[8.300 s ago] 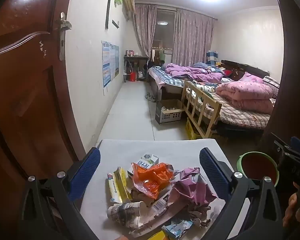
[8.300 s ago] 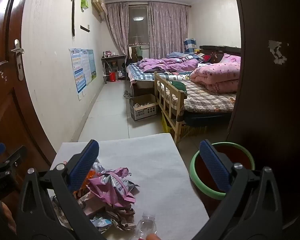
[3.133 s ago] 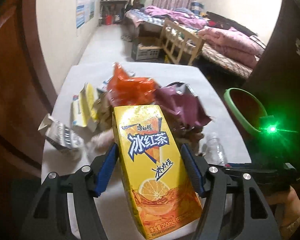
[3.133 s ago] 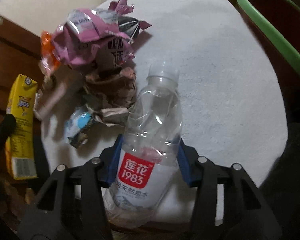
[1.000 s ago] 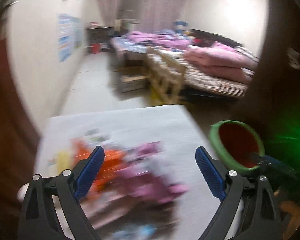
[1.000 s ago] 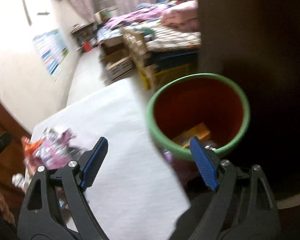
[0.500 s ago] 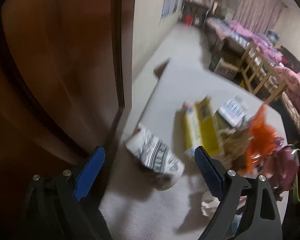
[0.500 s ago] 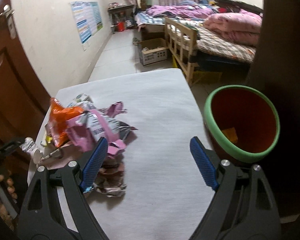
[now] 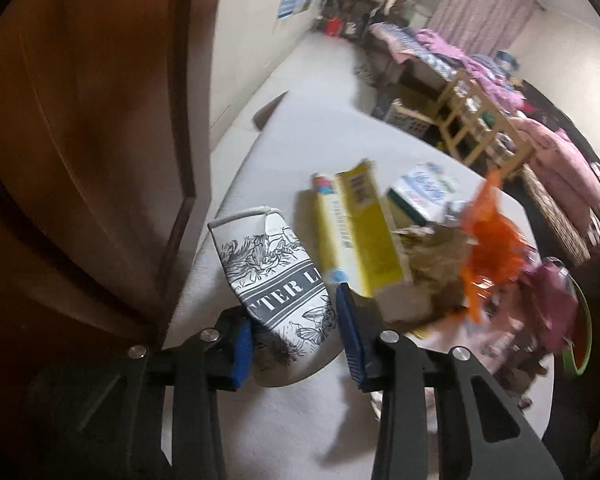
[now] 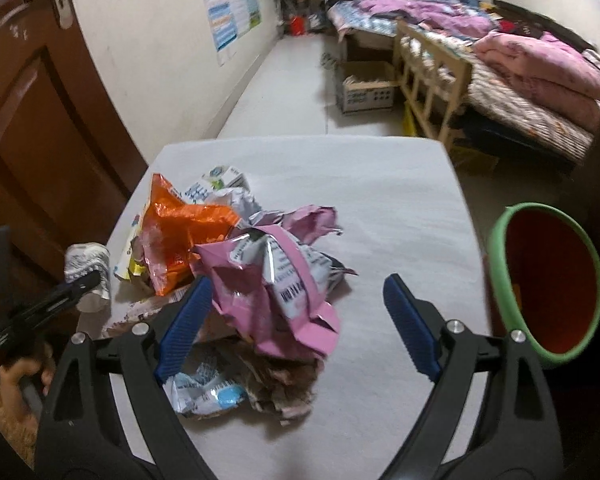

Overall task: Collect trash
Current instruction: 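Grasp the paper cup with left tool while right tool grasps the pink wrapper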

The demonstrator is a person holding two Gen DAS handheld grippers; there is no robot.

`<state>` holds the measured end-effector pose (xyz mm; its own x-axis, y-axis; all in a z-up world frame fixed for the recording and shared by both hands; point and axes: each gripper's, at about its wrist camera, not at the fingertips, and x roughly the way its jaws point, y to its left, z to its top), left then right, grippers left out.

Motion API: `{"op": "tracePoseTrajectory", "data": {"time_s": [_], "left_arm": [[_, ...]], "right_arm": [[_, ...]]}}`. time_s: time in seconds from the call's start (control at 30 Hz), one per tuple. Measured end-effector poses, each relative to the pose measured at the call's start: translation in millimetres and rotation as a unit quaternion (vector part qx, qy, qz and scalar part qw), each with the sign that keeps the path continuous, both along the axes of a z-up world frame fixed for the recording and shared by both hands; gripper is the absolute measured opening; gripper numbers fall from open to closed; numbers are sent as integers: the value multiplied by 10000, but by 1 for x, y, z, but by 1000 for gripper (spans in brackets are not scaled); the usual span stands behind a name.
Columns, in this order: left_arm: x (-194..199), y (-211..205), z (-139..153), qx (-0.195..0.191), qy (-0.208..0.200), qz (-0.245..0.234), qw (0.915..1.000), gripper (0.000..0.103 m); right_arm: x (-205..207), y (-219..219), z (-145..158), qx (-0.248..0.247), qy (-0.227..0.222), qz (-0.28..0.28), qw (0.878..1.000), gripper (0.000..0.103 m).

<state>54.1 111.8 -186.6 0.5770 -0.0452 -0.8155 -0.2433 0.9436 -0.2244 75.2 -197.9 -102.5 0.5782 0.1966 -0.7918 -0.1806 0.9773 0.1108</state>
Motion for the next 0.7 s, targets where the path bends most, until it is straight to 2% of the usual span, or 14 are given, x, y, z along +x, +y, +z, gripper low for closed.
{"op": "tracePoseTrajectory", "data": {"time_s": [0.2, 0.23, 0.27, 0.3, 0.33, 0.37, 0.5, 0.7], "left_arm": [[-22, -24, 33, 277, -361, -451, 9979, 35], [-25, -27, 36, 289, -381, -500, 9976, 35], [-27, -29, 39, 302, -400, -548, 9972, 35], [-29, -34, 43, 324, -424, -609, 9967, 35], [-31, -38, 46, 337, -446, -662, 9962, 35], [-31, -40, 48, 342, -461, -696, 9959, 35], [-32, -51, 56, 423, -516, -856, 9941, 35], [-31, -73, 73, 587, -710, -1053, 9902, 35]], "right_arm": [[35, 13, -33, -70, 541, 296, 9981, 88], [38, 14, -40, -20, 657, 343, 9972, 83], [38, 14, -43, 36, 712, 380, 9967, 69], [37, 13, -45, 203, 782, 444, 9957, 60], [35, 11, -45, 325, 821, 455, 9951, 47], [33, 9, -45, 396, 842, 439, 9947, 41], [17, -5, -37, 717, 742, 366, 9940, 35], [-11, -39, -15, 1119, 434, -97, 9927, 35]]}}
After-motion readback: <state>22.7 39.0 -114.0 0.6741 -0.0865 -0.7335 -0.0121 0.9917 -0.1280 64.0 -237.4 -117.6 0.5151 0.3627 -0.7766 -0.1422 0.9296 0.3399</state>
